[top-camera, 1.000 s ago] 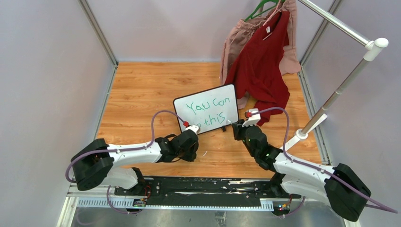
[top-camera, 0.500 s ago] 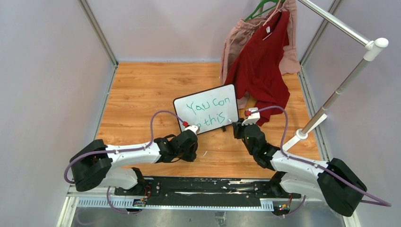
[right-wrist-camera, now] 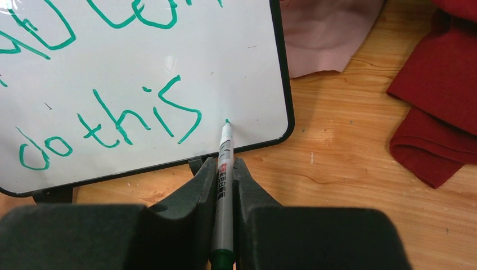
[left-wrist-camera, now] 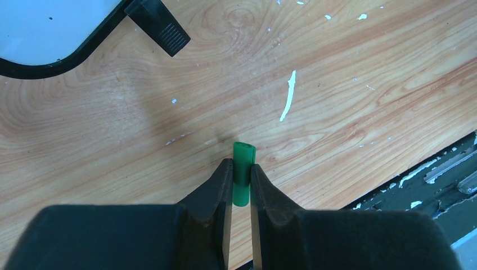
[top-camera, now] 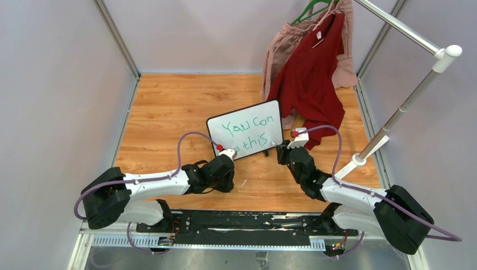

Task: Write a sentence on the whiteboard
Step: Pick up the pen cap from the center of the board, then close the pen cap.

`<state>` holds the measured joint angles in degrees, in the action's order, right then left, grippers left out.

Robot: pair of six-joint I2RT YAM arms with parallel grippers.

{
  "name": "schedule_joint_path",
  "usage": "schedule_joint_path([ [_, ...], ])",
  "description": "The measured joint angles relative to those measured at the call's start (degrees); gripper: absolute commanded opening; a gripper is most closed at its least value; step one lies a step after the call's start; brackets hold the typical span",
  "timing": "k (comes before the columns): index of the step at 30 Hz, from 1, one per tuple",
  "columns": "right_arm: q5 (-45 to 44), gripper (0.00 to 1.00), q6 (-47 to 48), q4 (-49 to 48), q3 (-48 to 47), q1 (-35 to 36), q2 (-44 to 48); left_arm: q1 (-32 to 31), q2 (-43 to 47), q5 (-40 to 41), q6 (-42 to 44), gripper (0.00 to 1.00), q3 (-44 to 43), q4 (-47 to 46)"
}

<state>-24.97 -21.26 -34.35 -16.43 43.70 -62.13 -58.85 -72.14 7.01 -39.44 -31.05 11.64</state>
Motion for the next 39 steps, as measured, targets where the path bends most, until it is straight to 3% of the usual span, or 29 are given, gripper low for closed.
schedule_joint_path([
  [5, 0.5, 0.00, -0.2, 2.7, 0.0, 0.0, 3.8, 0.0, 0.6, 0.0, 0.0, 0.00, 0.0, 0.0],
  [15, 5.9, 0.00, 0.0, 21.8, -6.3, -0.1, 29.6, 0.0, 6.3, -0.1, 0.0, 0.00, -0.8, 2.4],
  [20, 12.2, 0.00, 2.2, 28.4, -10.8, -0.2, 37.0, 0.0, 13.0, -0.4, 1.2, 0.00, -4.3, 6.7],
  [29, 24.8, 0.00, 6.8, 31.8, -19.6, -0.3, 36.6, -0.1, 27.9, 4.8, 8.2, 0.00, -20.2, 15.5],
  [34, 29.5, 0.00, 7.4, 29.2, -21.8, -0.3, 32.7, -0.1, 28.8, 10.8, 13.9, 0.00, -29.6, 14.2],
  [39, 32.5, 0.00, 7.4, 27.1, -24.4, -0.3, 29.1, -0.1, 27.6, 16.2, 17.0, 0.00, -32.9, 9.1],
])
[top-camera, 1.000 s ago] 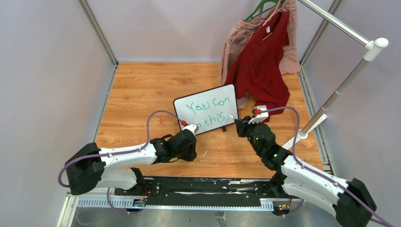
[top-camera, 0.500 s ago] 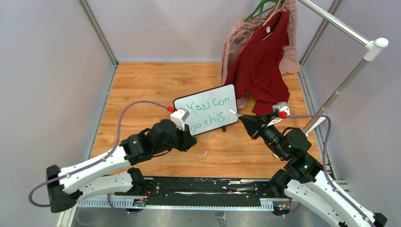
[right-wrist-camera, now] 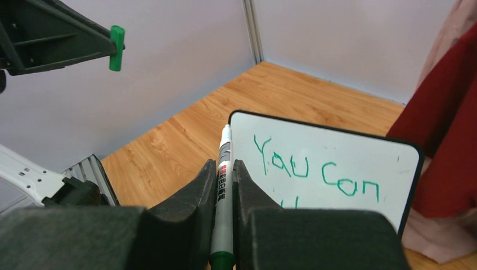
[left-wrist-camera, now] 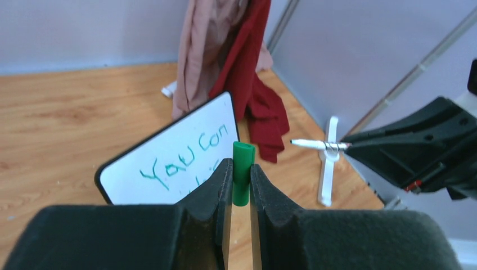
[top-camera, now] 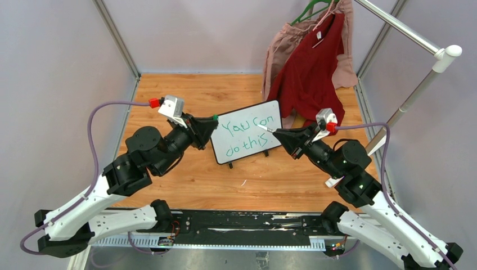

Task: Write a sentence on the whiteboard
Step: Close the pen cap.

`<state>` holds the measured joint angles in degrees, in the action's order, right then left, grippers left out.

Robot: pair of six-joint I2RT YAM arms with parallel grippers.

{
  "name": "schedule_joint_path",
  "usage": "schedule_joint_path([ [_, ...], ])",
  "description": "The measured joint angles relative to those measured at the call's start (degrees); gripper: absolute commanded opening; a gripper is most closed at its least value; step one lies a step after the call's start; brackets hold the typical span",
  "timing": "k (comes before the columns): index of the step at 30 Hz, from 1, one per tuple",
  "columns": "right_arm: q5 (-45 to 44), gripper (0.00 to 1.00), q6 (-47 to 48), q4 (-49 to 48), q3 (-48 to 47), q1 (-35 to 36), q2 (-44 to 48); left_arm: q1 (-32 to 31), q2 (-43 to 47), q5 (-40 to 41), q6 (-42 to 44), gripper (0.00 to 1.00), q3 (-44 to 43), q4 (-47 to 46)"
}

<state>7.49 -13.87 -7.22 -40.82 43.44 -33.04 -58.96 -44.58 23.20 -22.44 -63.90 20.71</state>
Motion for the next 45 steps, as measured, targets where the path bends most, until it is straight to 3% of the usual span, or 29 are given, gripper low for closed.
schedule_joint_path([
  [6, 2.1, 0.00, 0.6, -2.3, -4.9, 0.0, -2.6, 0.0, -1.8, 3.9, 0.7, 0.00, -1.0, -10.2],
  [13, 5.0, 0.00, -2.3, -11.6, -4.4, 0.0, -2.8, 0.0, 1.4, 5.6, -2.4, 0.00, 7.5, -26.8],
  [27, 8.2, 0.00, -11.9, -31.3, -2.8, 2.4, -14.1, 0.0, 3.7, 8.5, -17.2, 0.00, 21.6, -57.9],
  [37, -4.0, 0.00, 7.3, -42.6, -2.8, 21.8, -18.6, 0.0, 4.0, 10.3, -28.1, 0.00, 22.8, -66.1],
  [45, -10.0, 0.00, 19.5, -50.6, -2.9, 27.2, -24.5, 0.0, 4.6, 10.3, -32.3, 0.00, 22.9, -66.1],
])
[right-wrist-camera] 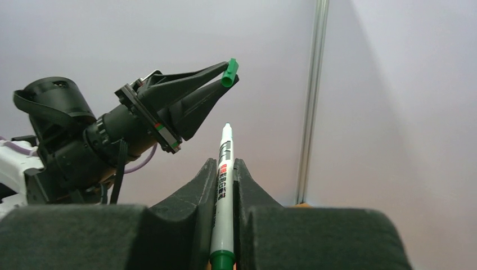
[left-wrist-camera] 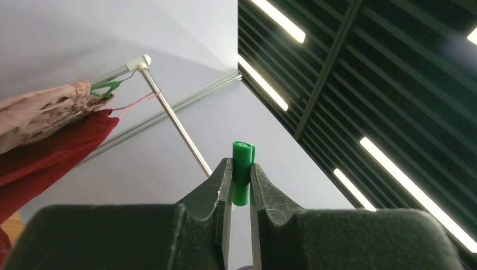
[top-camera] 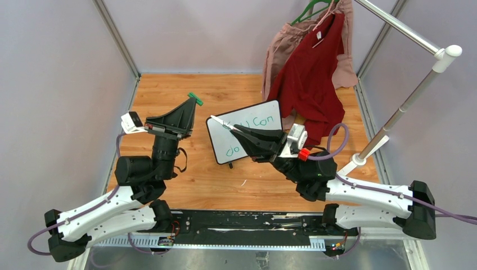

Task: Write a sentence on the whiteboard
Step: Close the pen cap.

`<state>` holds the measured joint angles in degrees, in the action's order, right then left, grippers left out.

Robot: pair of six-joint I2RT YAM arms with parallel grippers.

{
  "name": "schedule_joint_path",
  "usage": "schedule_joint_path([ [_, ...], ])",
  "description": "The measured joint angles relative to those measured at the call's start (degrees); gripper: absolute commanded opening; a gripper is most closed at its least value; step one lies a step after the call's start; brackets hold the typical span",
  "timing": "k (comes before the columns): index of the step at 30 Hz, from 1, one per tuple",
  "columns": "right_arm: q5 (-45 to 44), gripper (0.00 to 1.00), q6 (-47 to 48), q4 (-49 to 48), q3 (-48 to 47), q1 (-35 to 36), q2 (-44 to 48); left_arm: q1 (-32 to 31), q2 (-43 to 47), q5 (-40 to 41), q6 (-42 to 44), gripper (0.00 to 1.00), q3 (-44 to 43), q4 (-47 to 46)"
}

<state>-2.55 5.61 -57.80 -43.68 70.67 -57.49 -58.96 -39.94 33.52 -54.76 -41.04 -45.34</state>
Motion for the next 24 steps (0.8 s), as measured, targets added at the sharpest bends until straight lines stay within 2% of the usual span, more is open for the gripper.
schedule_joint_path([
  [11, -2.0, 0.00, 4.0, -6.5, -1.7, 0.7, -5.1, 0.0, 1.4, -0.3, -1.2, 0.00, 1.1, 0.4],
  [24, -1.8, 0.00, 4.6, -7.8, -2.9, 1.1, -5.8, 0.0, 1.6, -0.3, -1.4, 0.00, 1.6, 0.6],
])
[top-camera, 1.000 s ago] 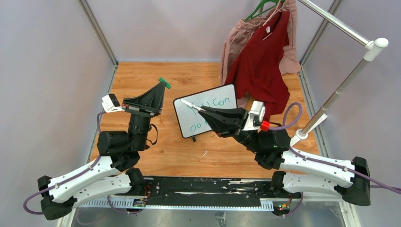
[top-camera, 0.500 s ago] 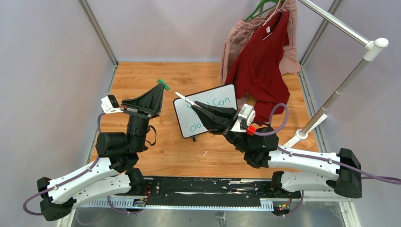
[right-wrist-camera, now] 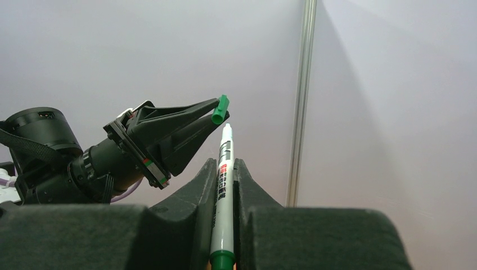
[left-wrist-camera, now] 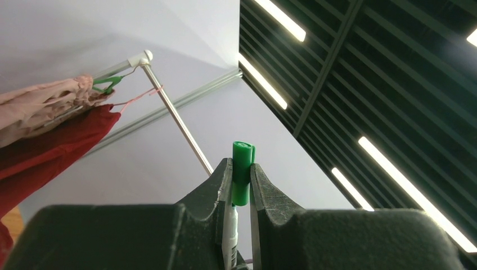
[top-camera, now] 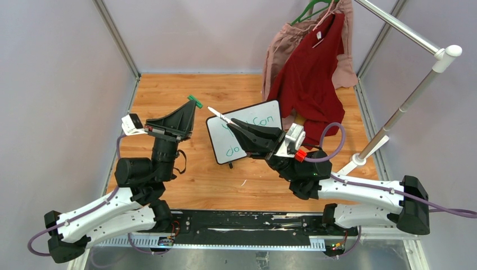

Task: Write a sentence on the whiteboard
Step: Close the pen cap.

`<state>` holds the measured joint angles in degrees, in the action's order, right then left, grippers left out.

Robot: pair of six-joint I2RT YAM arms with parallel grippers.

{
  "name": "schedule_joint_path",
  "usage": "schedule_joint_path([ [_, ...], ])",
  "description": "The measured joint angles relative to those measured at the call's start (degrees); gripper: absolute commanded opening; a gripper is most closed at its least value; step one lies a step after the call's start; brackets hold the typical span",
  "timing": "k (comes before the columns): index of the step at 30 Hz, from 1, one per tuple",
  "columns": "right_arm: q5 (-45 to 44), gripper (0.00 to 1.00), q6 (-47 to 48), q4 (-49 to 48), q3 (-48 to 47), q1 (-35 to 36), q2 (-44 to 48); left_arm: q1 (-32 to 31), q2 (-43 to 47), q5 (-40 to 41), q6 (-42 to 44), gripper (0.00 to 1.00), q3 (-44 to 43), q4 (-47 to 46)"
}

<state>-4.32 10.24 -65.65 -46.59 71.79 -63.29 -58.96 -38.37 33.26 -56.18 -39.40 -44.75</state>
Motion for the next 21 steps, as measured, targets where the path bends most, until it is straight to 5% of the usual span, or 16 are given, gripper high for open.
schedule_joint_path([
  [21, 0.2, 0.00, 0.0, 0.0, -0.5, 0.2, -0.1, 0.0, -1.8, -1.4, -1.3, 0.00, 0.0, -0.7],
])
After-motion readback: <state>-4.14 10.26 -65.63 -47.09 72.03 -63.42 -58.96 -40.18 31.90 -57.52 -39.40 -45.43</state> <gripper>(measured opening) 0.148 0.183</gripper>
